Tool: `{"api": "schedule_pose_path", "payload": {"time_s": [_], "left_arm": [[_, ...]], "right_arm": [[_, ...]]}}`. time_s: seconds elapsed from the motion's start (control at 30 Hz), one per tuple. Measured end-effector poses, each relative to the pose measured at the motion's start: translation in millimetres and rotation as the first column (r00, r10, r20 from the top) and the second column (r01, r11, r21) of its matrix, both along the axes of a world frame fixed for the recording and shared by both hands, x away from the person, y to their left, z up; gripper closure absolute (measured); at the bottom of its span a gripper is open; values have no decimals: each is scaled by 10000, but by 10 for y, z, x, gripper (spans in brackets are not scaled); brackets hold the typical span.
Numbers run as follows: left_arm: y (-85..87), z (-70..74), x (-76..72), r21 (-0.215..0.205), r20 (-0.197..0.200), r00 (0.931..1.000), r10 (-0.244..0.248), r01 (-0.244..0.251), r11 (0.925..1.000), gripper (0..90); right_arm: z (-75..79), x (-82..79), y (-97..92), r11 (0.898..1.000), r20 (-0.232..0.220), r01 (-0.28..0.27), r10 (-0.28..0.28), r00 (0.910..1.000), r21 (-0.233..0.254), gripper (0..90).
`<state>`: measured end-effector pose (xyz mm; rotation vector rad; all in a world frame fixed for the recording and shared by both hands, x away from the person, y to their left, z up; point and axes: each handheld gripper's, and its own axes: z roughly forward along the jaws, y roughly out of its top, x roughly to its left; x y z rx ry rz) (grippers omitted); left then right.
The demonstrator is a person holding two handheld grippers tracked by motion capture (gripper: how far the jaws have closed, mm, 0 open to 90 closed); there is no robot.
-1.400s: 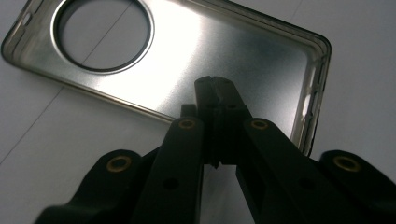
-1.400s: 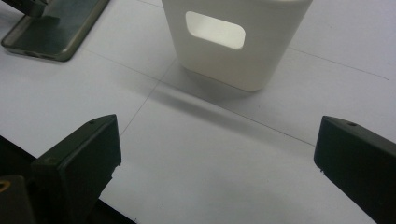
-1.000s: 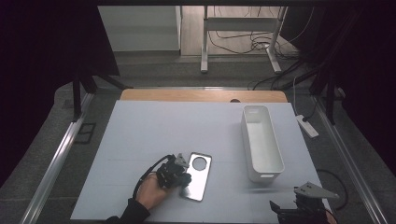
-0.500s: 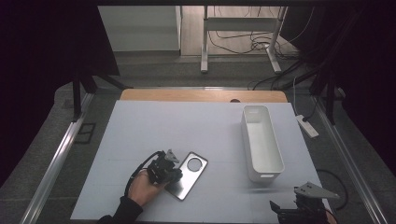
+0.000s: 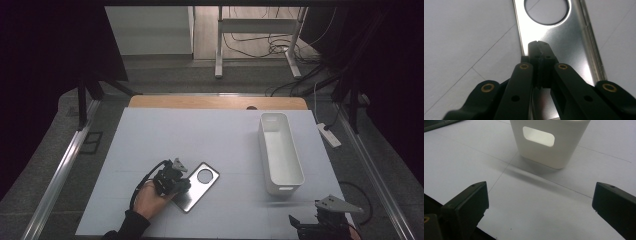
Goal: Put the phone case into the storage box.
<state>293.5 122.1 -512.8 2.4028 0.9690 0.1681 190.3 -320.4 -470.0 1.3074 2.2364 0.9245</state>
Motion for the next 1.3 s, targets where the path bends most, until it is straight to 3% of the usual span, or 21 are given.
{"api": "schedule_pose_path", "payload": {"time_s": [0.3,0.47,0.57,0.63,0.67,0.73,0.87,0.93,1.07,1.3], "left_arm": [[38,175,-46,-351,269,9994,201,-192,9992,891],[69,245,-53,-336,428,9979,478,-464,9984,637],[108,253,-41,-299,492,9970,604,-589,9978,430],[132,254,-33,-345,463,9969,637,-621,9975,339],[151,255,-28,-385,447,9968,666,-649,9972,339],[178,259,-20,-446,359,9962,798,-782,9959,206],[230,279,-14,-572,189,9956,920,-908,9942,49],[264,292,-14,-606,170,9949,997,-985,9933,0],[347,310,-14,-981,89,9916,1292,-1277,9869,0],[317,273,-34,-615,280,9932,1131,-1113,9919,0]], "right_arm": [[0,0,0,10000,-5,-5,5,10000,1,9],[0,0,-1,10000,-7,-11,11,10000,2,9],[0,0,-2,10000,-3,-13,13,10000,11,9],[0,0,-2,10000,-6,-15,15,10000,15,9],[0,0,-3,10000,-2,-16,16,10000,17,9],[0,1,-3,10000,-4,-20,20,10000,20,9],[1,-1,-4,10000,12,-11,11,10000,31,9],[1,-1,-5,10000,14,-12,12,10000,30,9],[1,-4,-4,10000,9,-4,4,10000,29,9],[0,-4,5,10000,-9,-19,19,10000,21,9]]}}
